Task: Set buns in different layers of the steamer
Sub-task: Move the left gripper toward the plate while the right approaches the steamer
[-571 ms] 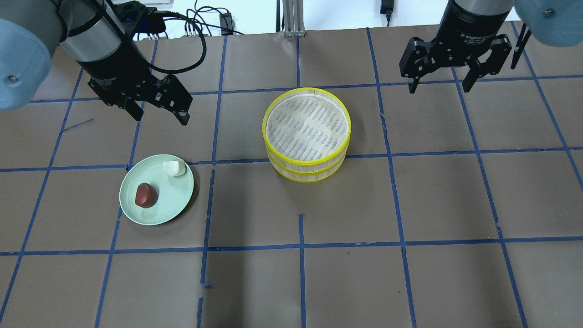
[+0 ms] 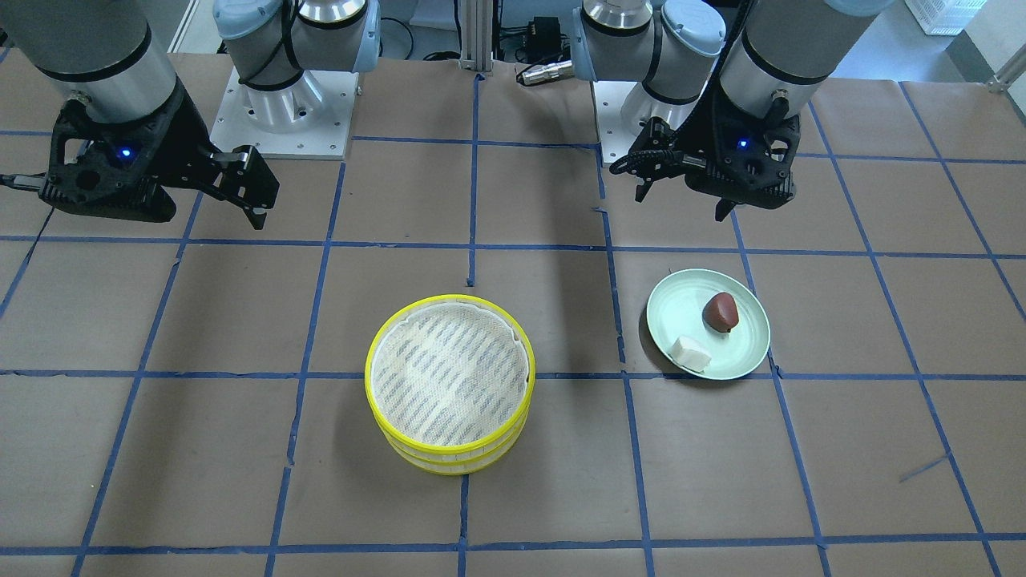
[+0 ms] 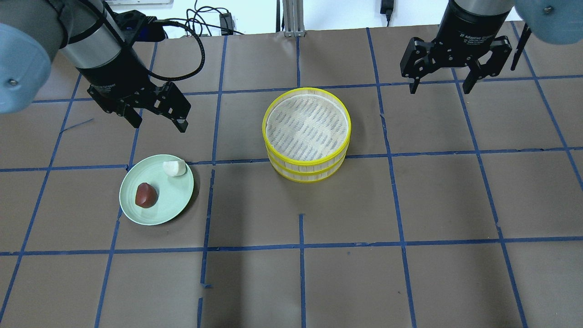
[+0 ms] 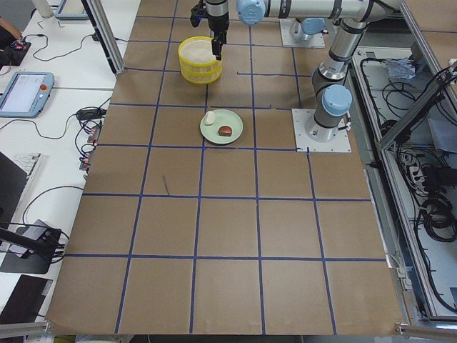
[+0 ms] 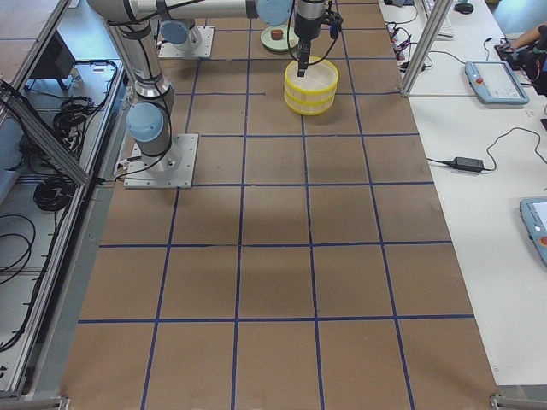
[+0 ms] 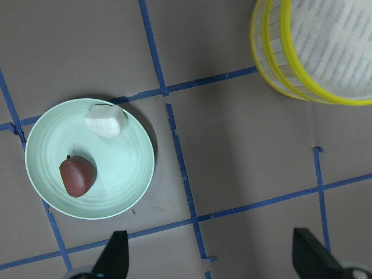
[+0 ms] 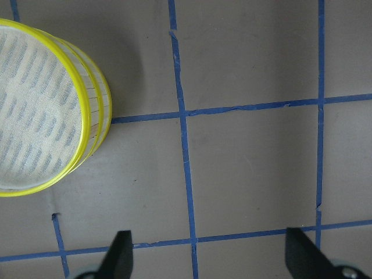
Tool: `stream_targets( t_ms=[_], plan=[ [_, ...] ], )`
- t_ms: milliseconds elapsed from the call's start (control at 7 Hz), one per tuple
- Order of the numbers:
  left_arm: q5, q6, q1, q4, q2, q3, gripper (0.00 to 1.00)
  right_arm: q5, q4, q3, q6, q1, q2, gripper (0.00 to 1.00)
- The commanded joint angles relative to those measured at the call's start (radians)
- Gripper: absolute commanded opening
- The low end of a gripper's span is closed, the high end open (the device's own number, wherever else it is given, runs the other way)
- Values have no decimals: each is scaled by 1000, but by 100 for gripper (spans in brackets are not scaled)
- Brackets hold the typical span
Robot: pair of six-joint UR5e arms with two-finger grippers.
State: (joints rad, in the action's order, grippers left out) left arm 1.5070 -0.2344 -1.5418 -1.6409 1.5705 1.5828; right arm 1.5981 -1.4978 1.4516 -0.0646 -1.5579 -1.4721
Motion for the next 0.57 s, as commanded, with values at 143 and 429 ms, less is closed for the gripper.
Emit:
stream_targets(
  t_ms=[143, 429],
  plan=[
    [100, -35, 67, -8, 11, 19, 100, -70, -160, 0, -29, -51, 111, 100],
    [116, -116, 104, 334, 134, 130, 100, -73, -312, 1, -191, -118, 267, 100]
  ],
)
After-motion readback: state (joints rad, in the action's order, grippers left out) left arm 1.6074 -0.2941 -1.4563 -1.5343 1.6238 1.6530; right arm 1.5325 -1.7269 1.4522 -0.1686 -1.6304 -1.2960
